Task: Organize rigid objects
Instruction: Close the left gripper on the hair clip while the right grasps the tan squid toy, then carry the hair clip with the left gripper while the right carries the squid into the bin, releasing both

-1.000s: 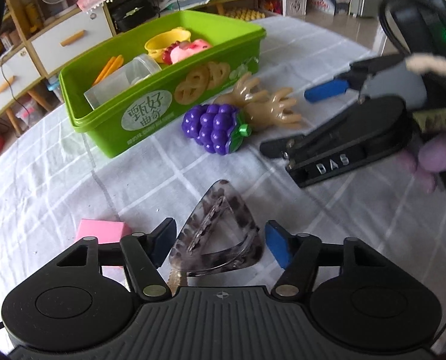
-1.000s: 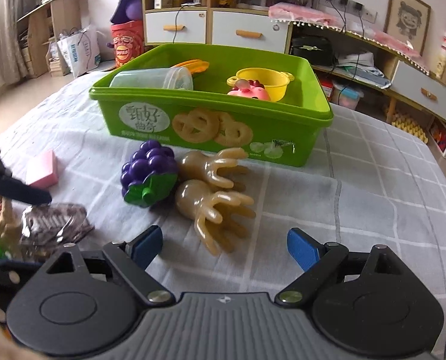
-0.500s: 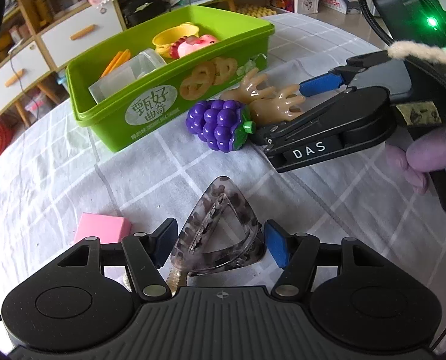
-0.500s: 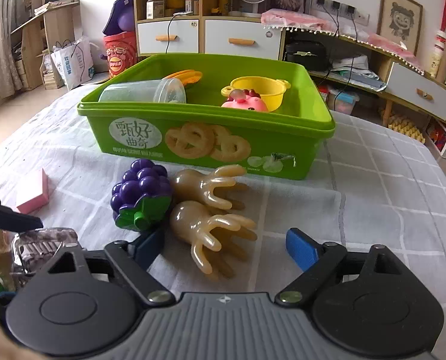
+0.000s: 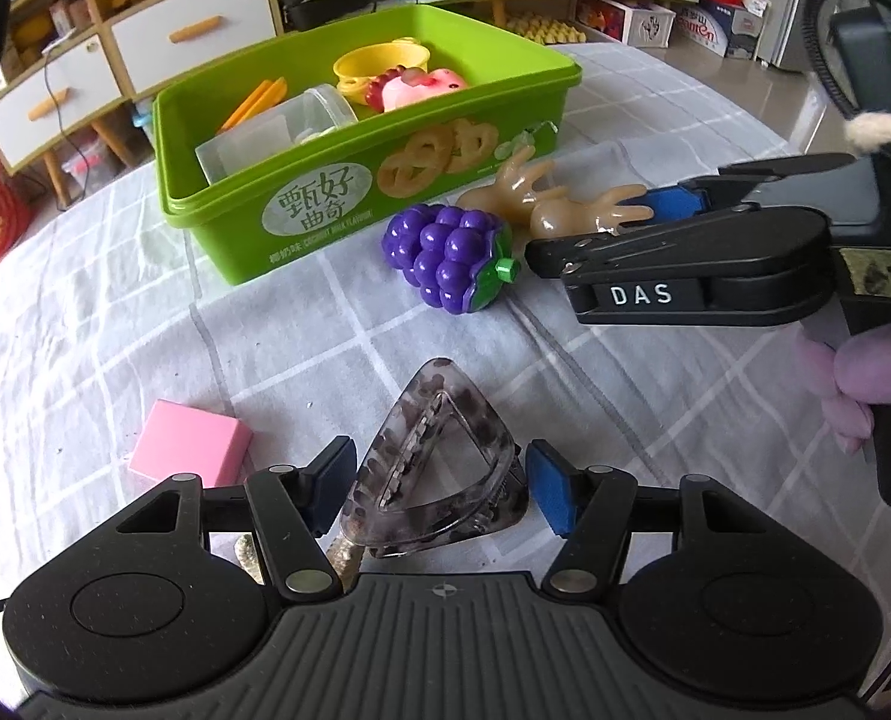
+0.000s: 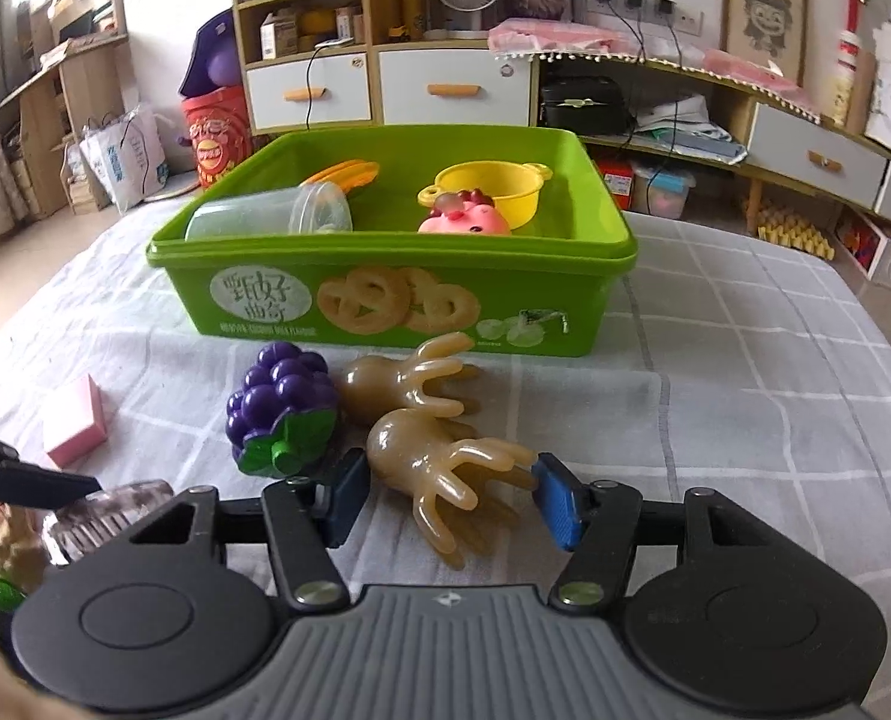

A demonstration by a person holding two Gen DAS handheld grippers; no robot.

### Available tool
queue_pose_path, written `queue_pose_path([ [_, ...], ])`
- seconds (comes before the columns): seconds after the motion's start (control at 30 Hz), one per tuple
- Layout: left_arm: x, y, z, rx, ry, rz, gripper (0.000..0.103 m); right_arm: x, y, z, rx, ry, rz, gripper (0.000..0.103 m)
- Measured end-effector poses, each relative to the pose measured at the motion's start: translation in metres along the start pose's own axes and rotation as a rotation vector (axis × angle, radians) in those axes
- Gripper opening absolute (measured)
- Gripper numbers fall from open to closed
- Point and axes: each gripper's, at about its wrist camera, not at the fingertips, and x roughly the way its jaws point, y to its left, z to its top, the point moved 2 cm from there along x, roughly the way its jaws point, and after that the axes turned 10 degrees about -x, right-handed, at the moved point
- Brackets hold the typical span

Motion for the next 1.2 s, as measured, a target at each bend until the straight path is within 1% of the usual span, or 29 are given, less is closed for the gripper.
queue_pose_path([
  [0.17,-0.005,-0.002,0.003,-0.021,-0.016,-0.022,0.066,-0.008,-0.004,0.002,0.034,0.004,0.017,0.046],
  [0.2,-0.006,-0.001,0.004,-0.029,-0.021,-0.027,0.060,-0.009,-0.004,0.002,0.038,0.006,0.019,0.046],
  [0.23,-0.007,-0.001,0.005,-0.035,-0.022,-0.032,0.058,-0.010,-0.004,0.003,0.042,0.009,0.021,0.046],
  [0.47,-0.009,0.002,0.008,-0.068,-0.029,-0.042,0.058,-0.021,-0.005,0.007,0.087,0.035,0.059,0.046],
  [0.57,-0.012,0.004,0.009,-0.082,-0.041,-0.051,0.058,-0.022,-0.005,0.009,0.114,0.068,0.084,0.046],
  [0.7,-0.017,0.007,0.011,-0.108,-0.055,-0.069,0.057,-0.026,-0.003,0.012,0.132,0.135,0.109,0.046],
  [0.83,-0.020,0.011,0.015,-0.150,-0.059,-0.085,0.057,-0.033,-0.007,0.014,0.177,0.161,0.137,0.046],
  [1.1,-0.034,0.019,0.023,-0.220,-0.103,-0.106,0.057,-0.039,-0.025,0.021,0.300,0.162,0.162,0.046],
  [1.2,-0.043,0.022,0.029,-0.230,-0.137,-0.112,0.057,-0.043,-0.033,0.025,0.332,0.146,0.169,0.046],
])
